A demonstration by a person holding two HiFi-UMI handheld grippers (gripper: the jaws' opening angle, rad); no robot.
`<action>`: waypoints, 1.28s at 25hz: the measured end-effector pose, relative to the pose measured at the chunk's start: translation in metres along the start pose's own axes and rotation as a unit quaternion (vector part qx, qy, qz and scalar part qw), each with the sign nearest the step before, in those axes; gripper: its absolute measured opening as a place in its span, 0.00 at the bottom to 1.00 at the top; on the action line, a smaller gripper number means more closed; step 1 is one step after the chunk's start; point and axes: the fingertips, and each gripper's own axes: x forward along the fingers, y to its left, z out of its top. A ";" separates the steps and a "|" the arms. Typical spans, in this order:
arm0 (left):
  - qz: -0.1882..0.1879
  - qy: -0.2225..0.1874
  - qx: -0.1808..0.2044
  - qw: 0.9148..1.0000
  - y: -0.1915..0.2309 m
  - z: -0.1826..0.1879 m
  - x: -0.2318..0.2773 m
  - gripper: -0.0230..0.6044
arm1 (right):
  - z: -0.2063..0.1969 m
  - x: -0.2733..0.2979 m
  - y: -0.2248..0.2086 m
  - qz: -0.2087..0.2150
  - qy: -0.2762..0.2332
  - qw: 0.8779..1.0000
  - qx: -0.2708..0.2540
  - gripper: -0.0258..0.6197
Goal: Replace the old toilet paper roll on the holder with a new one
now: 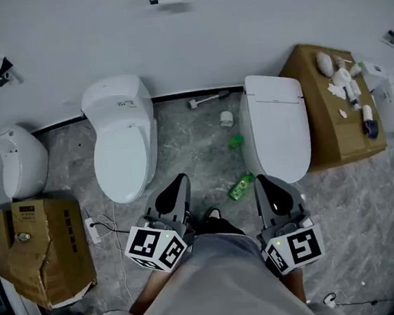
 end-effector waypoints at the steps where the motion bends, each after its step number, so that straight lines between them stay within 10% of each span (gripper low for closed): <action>1: 0.000 0.001 0.000 1.000 -0.002 -0.001 0.001 0.04 | 0.001 -0.002 -0.006 -0.003 -0.002 1.000 -0.002 0.07; 32: 0.025 0.013 -0.004 1.000 -0.004 0.000 0.032 0.04 | 0.000 0.024 -0.019 0.063 -0.027 0.997 0.028 0.07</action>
